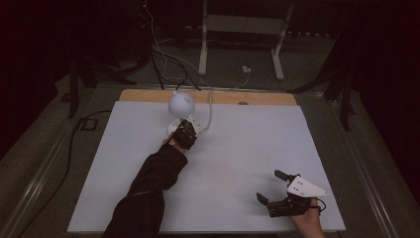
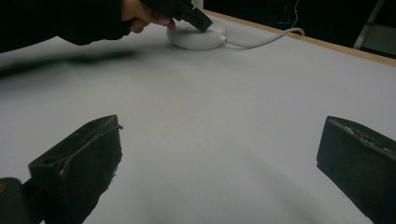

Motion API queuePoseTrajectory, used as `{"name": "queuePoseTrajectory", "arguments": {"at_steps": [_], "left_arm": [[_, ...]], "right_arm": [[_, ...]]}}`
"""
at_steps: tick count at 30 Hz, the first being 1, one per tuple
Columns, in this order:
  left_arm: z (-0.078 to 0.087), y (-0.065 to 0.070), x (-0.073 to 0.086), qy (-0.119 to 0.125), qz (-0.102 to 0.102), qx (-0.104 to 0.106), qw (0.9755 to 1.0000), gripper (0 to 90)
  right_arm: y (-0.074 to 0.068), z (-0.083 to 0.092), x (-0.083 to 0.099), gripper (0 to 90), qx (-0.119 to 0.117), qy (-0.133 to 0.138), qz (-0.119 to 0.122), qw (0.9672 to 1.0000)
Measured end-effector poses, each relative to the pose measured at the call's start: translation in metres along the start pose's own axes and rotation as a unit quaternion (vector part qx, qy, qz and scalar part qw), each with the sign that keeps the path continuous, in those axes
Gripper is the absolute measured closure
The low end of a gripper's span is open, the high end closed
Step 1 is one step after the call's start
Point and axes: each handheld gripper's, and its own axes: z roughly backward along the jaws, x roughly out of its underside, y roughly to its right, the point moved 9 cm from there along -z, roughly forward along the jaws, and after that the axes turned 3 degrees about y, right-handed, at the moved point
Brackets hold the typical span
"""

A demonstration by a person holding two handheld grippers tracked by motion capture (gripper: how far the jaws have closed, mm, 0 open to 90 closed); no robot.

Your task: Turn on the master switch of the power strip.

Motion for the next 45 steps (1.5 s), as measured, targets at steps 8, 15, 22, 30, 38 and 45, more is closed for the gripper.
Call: {"name": "queuePoseTrajectory", "arguments": {"at_steps": [8,15,22,30,38,45], "left_arm": [[0.001,-0.005,0.002,-0.01,0.004,0.006,0.9999,90.0],[-0.001,-0.001,-0.001,-0.022,-0.013,0.009,0.9996,90.0],[0.0,-0.003,0.0,-0.027,-0.015,0.017,0.9994,90.0],[-0.001,-0.002,-0.001,-0.041,-0.037,0.013,0.9984,90.0],[0.005,-0.003,-0.01,-0.012,0.003,0.026,0.9996,90.0],[0.018,-0.007,-0.015,-0.01,0.02,0.037,0.9991,90.0]], "right_arm": [[0.001,0.001,0.0,0.0,-0.001,0.003,-0.004,1.0],[0.0,0.001,0.0,0.0,-0.002,0.0,0.0,1.0],[0.0,0.002,0.0,0.0,-0.002,0.002,-0.002,1.0],[-0.001,0.002,-0.001,0.0,-0.002,0.002,-0.001,1.0],[0.001,0.002,-0.001,0.0,-0.001,0.004,-0.005,1.0],[0.001,0.003,-0.002,0.0,-0.001,0.007,-0.004,1.0]]}}
